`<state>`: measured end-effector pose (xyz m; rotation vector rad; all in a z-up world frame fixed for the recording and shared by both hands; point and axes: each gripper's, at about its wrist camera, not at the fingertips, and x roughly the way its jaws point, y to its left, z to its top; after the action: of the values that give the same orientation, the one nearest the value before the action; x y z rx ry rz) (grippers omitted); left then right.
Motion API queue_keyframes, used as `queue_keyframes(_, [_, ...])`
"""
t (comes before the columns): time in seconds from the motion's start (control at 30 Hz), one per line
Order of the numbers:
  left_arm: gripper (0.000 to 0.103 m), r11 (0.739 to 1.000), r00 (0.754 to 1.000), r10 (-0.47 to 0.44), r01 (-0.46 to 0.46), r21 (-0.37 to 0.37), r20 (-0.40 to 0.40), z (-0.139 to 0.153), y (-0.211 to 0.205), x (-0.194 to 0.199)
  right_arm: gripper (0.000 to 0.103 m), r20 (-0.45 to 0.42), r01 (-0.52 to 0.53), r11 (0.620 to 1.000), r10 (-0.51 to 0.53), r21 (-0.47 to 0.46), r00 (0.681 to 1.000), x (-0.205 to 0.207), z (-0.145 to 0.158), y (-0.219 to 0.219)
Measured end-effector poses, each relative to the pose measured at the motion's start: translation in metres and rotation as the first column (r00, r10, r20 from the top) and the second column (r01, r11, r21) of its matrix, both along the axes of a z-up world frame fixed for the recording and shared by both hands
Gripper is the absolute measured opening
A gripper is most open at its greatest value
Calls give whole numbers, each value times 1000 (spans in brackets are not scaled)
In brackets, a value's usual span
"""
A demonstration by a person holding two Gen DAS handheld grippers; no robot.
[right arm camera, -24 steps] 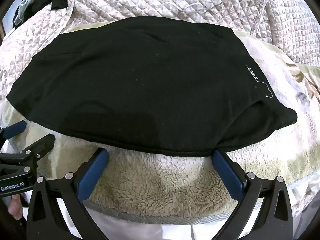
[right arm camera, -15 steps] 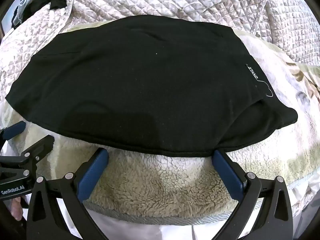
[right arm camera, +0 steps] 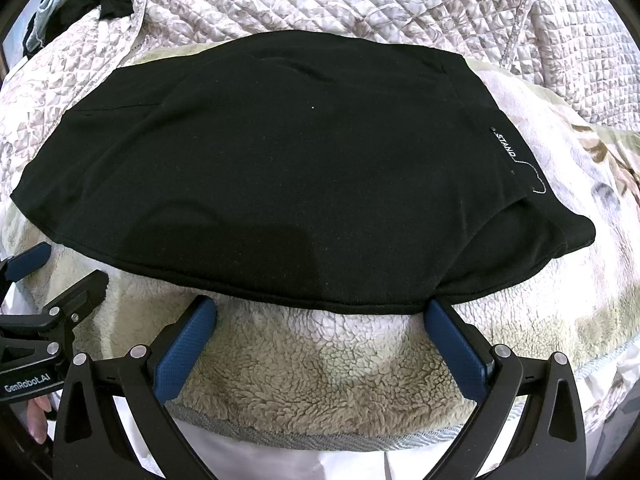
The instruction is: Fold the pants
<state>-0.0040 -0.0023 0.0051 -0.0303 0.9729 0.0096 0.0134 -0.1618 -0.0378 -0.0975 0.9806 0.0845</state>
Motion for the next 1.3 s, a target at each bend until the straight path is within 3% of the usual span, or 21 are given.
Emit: queue_keyframes(1.3, [103, 1000, 1000, -2, 2, -5, 17, -1, 4, -1, 103, 34, 17, 1000, -17, 14, 999, -4, 3, 1])
